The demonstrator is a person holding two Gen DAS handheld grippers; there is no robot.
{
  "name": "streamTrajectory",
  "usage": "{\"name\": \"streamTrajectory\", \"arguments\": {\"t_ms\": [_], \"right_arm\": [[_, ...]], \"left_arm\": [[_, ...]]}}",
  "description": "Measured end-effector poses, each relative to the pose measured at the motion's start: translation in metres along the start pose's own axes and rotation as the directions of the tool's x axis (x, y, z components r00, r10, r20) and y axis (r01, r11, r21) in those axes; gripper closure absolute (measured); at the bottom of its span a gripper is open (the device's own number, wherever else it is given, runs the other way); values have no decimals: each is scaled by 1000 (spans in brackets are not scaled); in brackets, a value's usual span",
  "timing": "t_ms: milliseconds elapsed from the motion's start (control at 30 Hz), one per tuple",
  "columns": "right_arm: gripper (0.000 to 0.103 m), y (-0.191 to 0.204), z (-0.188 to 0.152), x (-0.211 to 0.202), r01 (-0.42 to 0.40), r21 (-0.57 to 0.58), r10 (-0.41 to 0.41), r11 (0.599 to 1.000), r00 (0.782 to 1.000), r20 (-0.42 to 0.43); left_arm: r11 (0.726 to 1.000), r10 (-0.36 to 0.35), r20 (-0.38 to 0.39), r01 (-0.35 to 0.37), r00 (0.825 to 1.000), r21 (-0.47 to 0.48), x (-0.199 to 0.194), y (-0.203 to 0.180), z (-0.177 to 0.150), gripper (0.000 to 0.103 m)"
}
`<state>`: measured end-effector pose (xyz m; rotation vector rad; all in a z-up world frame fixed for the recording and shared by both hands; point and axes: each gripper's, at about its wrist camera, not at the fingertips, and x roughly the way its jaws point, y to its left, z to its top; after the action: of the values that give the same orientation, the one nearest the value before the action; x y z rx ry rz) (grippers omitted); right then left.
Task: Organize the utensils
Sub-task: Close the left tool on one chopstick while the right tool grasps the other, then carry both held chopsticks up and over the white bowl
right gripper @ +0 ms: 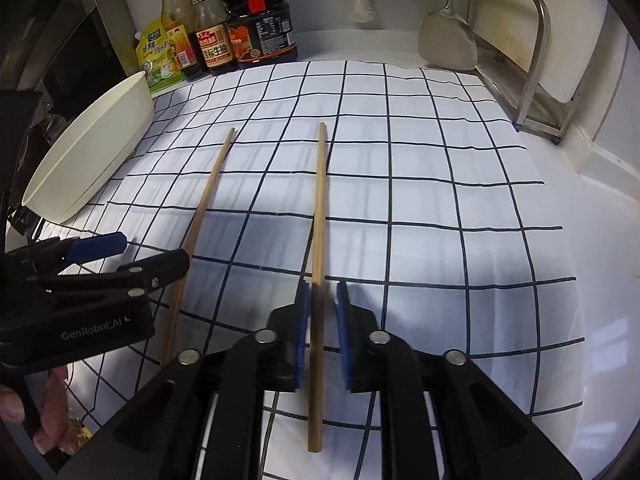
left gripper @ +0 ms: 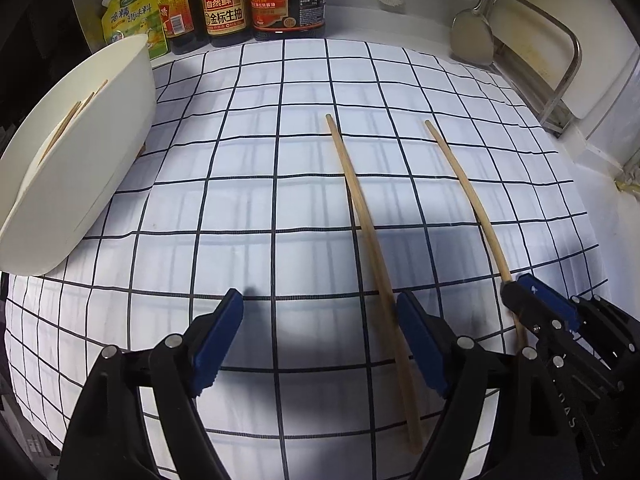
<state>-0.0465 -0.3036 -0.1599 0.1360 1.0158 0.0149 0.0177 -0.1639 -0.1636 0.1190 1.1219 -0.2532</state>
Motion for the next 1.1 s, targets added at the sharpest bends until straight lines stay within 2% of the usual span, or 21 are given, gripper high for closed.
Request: {"name": "streamTrajectory", "arguments": {"t_ms": [100, 333, 433, 500, 533, 567, 600, 667, 867, 1100], "right_arm": [[81, 0, 2, 2, 2, -13, -2, 1000, 1000, 1], [81, 7, 6, 7, 42, -77, -41, 996, 999, 14], [81, 11, 8, 9, 57, -99, -55, 993, 998, 18], [81, 12, 9, 10, 59, -104, -57, 993, 998, 18], [84, 13, 9, 10, 59, -107, -58, 992, 998, 19], [87, 13, 10, 11, 58, -108, -56, 992, 998, 20], [95, 14, 10, 11, 56, -107, -54, 993, 998, 19], [97, 13, 12, 11, 50, -93, -48, 994, 999, 15], [97, 9, 12, 9, -20, -3, 20, 1000, 1000, -1], [97, 33, 21, -13, -71, 32, 70, 997, 997, 26]], "left_arm": [[1000, 5, 4, -5, 1000, 0, 2, 0, 0, 23], [999, 37, 17, -37, 999, 18, 6, -2, -1, 20], [999, 30, 28, -31, 999, 26, 5, -2, 0, 28], [999, 21, 38, -22, 999, 43, 3, -5, 1, 46], [999, 15, 40, -17, 999, 52, 2, -7, 2, 51], [998, 11, 44, -14, 999, 62, 1, -9, 2, 63], [997, 7, 47, -10, 999, 71, 0, -11, 2, 78], [996, -7, 43, 3, 999, 85, -2, -13, 1, 95], [996, -44, 13, 43, 999, 81, -5, -3, 1, 96], [995, -59, 37, 56, 998, 82, -30, 26, 5, 96]]}}
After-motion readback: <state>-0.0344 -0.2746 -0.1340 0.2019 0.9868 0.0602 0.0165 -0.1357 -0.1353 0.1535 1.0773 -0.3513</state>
